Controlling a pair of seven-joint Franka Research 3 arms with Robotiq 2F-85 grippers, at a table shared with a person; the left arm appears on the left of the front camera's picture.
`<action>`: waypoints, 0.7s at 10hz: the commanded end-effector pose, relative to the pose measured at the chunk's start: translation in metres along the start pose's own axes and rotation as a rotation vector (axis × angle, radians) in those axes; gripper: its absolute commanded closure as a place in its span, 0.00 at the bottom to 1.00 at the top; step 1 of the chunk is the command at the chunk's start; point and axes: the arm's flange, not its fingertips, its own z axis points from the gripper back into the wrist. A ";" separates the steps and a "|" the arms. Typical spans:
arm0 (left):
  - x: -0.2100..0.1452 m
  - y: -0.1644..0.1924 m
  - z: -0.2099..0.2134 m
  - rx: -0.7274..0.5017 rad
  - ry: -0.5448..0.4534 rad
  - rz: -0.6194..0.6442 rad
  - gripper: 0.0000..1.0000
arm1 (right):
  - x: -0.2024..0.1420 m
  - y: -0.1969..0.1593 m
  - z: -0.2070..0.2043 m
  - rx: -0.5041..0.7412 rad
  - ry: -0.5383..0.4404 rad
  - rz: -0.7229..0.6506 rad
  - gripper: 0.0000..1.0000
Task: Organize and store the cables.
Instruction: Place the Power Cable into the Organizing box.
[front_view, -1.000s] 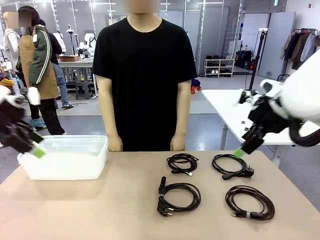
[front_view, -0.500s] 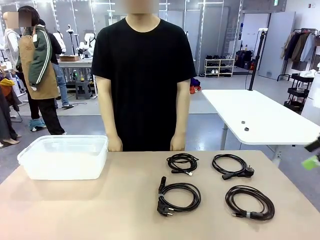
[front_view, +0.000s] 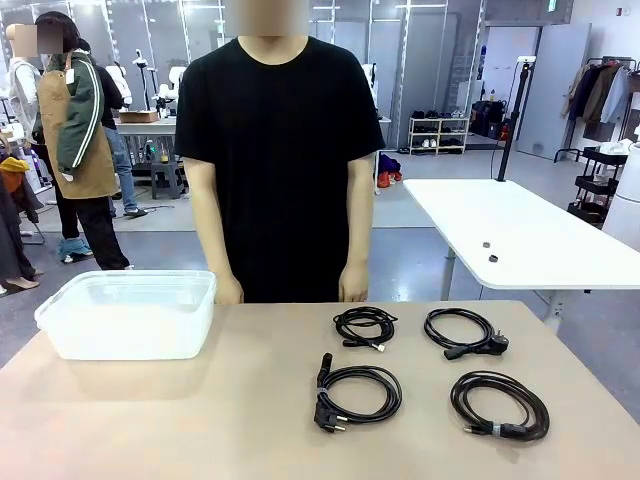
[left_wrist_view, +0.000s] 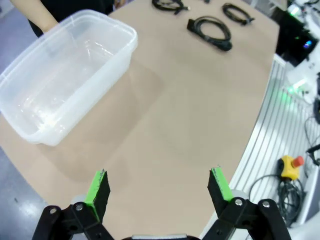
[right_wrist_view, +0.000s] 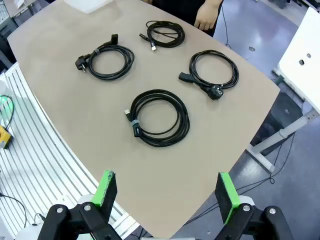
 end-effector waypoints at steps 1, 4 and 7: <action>-0.001 0.000 0.006 -0.012 0.017 -0.020 0.00 | 0.003 0.000 -0.002 -0.004 0.008 0.009 0.00; -0.001 0.000 0.006 -0.012 0.017 -0.020 0.00 | 0.003 0.000 -0.002 -0.004 0.008 0.009 0.00; -0.001 0.000 0.006 -0.012 0.017 -0.020 0.00 | 0.003 0.000 -0.002 -0.004 0.008 0.009 0.00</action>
